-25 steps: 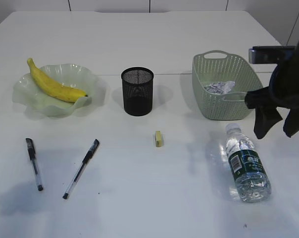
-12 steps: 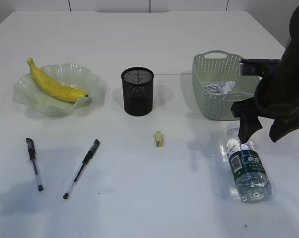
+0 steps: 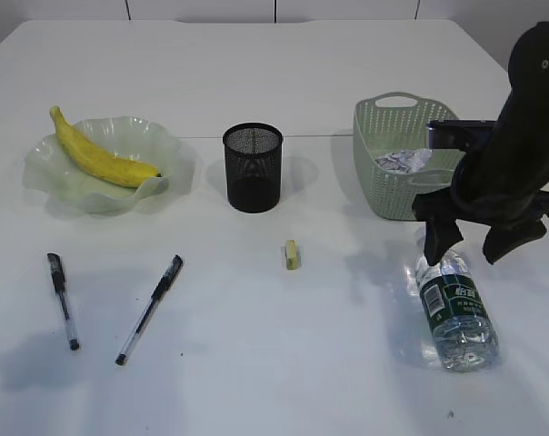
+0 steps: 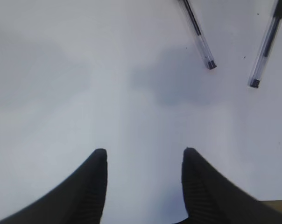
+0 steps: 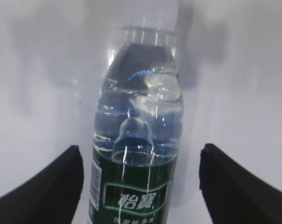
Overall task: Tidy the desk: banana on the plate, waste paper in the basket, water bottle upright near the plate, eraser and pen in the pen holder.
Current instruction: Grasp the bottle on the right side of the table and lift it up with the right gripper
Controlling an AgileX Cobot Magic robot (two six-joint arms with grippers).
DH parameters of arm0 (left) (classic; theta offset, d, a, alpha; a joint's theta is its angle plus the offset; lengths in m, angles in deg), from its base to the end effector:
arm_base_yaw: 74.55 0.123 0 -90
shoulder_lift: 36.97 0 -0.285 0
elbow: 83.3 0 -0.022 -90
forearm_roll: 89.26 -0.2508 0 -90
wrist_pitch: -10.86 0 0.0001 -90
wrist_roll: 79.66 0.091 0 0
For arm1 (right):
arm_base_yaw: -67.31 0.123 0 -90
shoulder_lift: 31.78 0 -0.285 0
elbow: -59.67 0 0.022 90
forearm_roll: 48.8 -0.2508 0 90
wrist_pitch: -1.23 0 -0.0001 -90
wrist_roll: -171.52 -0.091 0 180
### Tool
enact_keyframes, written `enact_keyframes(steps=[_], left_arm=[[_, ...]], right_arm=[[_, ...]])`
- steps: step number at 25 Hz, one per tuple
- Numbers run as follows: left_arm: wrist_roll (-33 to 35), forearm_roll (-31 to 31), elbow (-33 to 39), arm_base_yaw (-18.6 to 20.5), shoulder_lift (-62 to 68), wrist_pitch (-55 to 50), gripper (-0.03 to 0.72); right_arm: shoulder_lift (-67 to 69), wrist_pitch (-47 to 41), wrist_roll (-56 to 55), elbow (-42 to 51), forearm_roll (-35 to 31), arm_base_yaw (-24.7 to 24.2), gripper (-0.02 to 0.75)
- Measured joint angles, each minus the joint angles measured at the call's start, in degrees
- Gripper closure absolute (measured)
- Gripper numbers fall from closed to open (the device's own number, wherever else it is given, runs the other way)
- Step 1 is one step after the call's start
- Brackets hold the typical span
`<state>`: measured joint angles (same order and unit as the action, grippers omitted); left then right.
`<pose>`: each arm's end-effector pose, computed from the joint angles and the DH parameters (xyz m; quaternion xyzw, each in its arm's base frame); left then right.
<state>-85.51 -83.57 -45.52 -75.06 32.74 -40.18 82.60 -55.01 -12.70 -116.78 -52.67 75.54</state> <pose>0.1802 -0.0086 0.2515 -0.0692 0.9791 -0.0540 0.1833 0.3543 0.0564 0.1942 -0.0176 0.9981 0.0343 0.0474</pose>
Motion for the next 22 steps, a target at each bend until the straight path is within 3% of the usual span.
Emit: enact_keyframes(steps=[22], left_arm=[[0.00,0.10,0.00,0.00,0.00,2.12,0.325]], right_arm=[[8.71,0.29,-0.64,-6.11,-0.21,0.00,0.157]])
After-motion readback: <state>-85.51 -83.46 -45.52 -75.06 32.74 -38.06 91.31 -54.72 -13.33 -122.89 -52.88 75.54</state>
